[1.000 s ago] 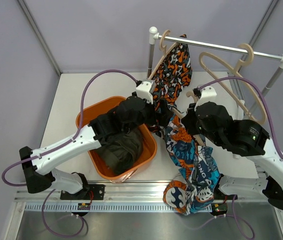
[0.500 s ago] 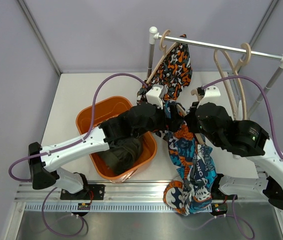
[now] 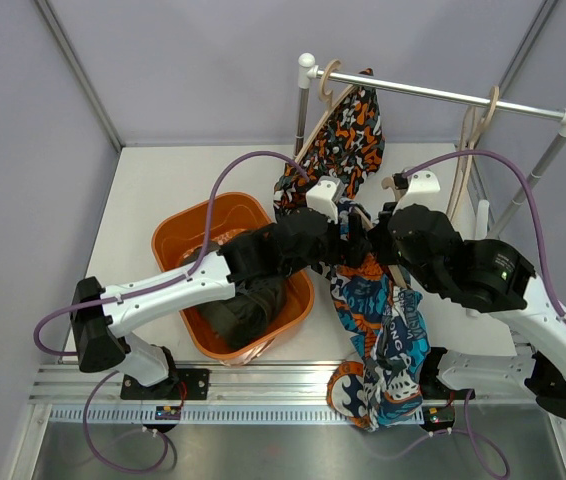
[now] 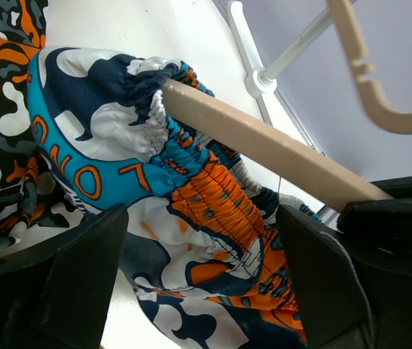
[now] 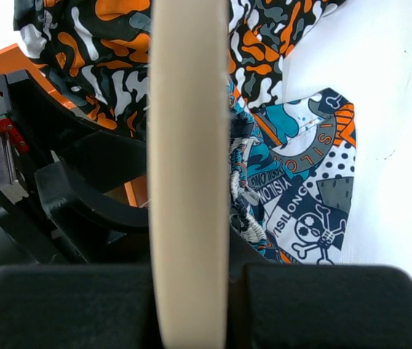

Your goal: Remove the shorts from the hanger

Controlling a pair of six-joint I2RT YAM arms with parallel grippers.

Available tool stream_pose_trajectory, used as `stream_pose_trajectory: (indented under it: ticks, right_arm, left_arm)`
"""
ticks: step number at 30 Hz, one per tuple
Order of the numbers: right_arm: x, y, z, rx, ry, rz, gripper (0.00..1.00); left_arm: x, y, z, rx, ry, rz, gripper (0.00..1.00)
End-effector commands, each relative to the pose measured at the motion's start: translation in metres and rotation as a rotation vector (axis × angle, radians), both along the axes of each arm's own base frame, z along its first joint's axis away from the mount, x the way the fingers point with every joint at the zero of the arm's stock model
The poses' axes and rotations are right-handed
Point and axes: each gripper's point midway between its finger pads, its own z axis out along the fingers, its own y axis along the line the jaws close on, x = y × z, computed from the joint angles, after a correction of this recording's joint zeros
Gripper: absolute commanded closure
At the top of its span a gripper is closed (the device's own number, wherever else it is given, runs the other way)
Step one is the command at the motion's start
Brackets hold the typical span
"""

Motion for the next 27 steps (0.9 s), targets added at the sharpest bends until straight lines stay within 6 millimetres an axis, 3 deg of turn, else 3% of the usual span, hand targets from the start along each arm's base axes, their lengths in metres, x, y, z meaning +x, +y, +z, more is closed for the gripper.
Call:
stream_pose_trajectory:
  ticks: [1,7,11,12,15,21,27]
  right_arm:
    - [0.005,0.008,0.016,0.072,-0.047,-0.018,1.0]
    - [0.001,0.004,0.017,0.086,-0.047,-0.016,1.0]
    - [-0.003,0.002,0.02,0.101,-0.046,-0.007,1.0]
    - [-0.004,0.002,0.02,0.1,-0.045,-0.004,1.0]
    - [-0.006,-0.001,0.019,0.1,-0.043,-0.005,1.0]
    - [-0.017,0.003,0.019,0.118,-0.019,0.056,1.0]
    - [-0.031,-0.009,0.022,0.137,-0.014,0.084,1.0]
  left_arm:
    - [0.005,-0.008,0.033,-0.089,-0.053,0.012,0.18]
    - [0.016,0.004,0.033,-0.037,-0.079,0.076,0.49]
    - [0.028,0.01,0.026,-0.001,-0.072,0.096,0.74]
    - [0.03,0.01,0.025,0.001,-0.071,0.095,0.84]
    - [0.036,0.013,0.023,0.01,-0.071,0.111,0.97]
    - [0.058,0.02,0.021,0.032,-0.066,0.159,1.0]
    - [0.086,0.027,0.024,0.042,-0.074,0.234,1.0]
